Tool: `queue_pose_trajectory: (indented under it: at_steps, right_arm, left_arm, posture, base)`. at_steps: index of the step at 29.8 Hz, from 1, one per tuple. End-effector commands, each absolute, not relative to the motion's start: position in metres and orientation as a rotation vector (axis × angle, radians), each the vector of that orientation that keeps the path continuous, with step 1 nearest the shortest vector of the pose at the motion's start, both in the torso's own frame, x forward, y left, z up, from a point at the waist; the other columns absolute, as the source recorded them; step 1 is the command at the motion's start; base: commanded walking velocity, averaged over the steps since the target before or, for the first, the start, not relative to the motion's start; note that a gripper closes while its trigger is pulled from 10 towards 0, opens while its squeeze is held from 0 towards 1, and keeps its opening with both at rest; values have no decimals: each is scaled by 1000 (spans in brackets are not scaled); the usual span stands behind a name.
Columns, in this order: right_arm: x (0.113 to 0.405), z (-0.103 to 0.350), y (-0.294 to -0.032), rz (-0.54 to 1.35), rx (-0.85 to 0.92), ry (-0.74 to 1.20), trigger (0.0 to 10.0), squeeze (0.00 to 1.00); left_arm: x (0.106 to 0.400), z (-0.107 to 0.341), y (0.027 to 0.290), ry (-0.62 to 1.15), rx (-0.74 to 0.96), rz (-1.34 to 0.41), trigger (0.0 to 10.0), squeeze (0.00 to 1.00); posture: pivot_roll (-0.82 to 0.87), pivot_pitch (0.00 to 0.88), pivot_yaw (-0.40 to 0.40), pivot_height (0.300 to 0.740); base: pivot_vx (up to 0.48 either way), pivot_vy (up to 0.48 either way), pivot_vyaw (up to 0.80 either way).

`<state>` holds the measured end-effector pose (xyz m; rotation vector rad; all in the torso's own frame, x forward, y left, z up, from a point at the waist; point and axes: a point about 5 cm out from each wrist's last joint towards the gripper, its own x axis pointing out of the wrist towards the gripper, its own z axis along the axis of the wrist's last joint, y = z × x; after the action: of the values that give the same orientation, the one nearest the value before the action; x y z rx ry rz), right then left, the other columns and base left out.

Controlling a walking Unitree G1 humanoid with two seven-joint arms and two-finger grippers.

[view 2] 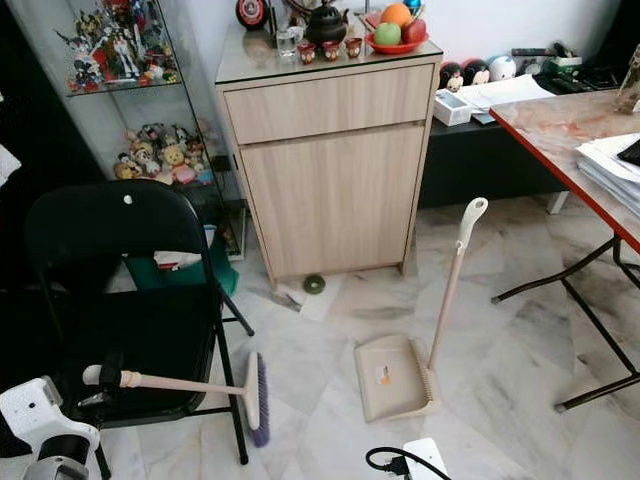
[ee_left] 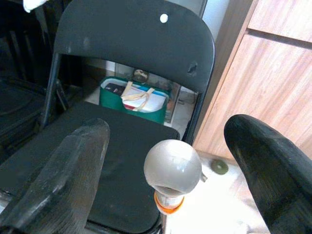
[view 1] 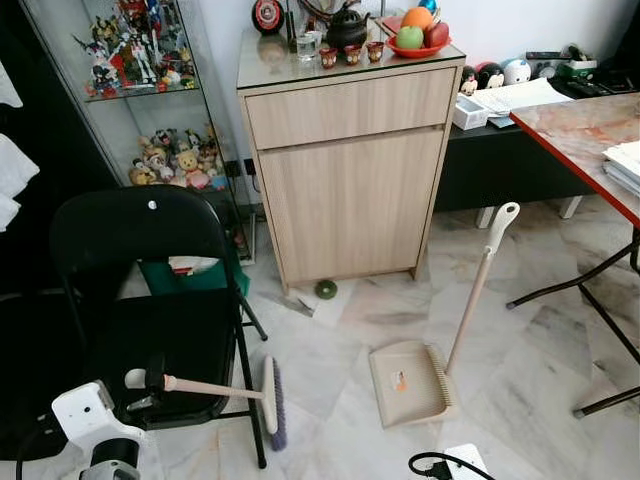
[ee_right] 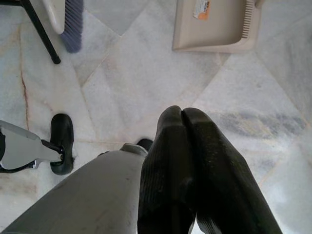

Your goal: Sweep floor

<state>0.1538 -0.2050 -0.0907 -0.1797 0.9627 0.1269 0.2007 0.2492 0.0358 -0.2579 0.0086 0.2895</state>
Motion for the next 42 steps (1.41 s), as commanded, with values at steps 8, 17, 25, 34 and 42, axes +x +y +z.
queue_pose_trajectory:
  at_steps: [8, 17, 25, 34, 42]
  right_arm:
    - [154, -91, -204, 128, -163, 965, 10000, 0]
    - [154, -91, -204, 133, -165, 965, 10000, 0]
    - [154, -91, -205, 138, -167, 965, 10000, 0]
    - [153, -91, -206, 136, -168, 964, 10000, 0]
    - [152, -91, -208, 133, -175, 968, 10000, 0]
  left_arm:
    - [197, 24, 254, 35, -285, 253, 10000, 0]
    - [197, 9, 256, 96, -267, 238, 10000, 0]
    - [202, 0, 257, 121, -275, 256, 10000, 0]
    - [211, -7, 251, 141, -305, 253, 10000, 0]
    - [219, -9, 247, 144, -312, 245, 10000, 0]
  posture:
    - [-181, 16, 85, 740]
    - [-185, 20, 79, 740]
    - [-187, 23, 77, 740]
    - [-209, 34, 76, 740]
    - [-214, 45, 69, 740]
  base:
    - [0, 0, 0]
    - [0, 0, 0]
    - [0, 0, 0]
    - [0, 0, 0]
    - [0, 0, 0]
